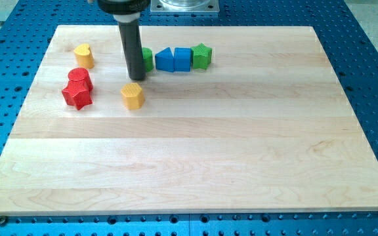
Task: Separate the red blocks from each other
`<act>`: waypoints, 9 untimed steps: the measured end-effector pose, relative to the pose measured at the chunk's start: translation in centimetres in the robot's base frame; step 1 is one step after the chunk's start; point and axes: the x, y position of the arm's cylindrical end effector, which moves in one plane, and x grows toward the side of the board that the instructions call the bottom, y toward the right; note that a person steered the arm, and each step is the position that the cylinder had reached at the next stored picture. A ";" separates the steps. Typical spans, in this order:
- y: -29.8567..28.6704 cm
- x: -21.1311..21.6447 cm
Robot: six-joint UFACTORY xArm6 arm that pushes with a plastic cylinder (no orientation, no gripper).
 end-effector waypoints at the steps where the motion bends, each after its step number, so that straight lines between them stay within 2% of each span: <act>1: -5.0 -0.3; 3: -9.4 1.1; 5: -10.1 4.2; 6: -14.4 6.8; 7: -15.8 8.9; 9: -12.8 11.0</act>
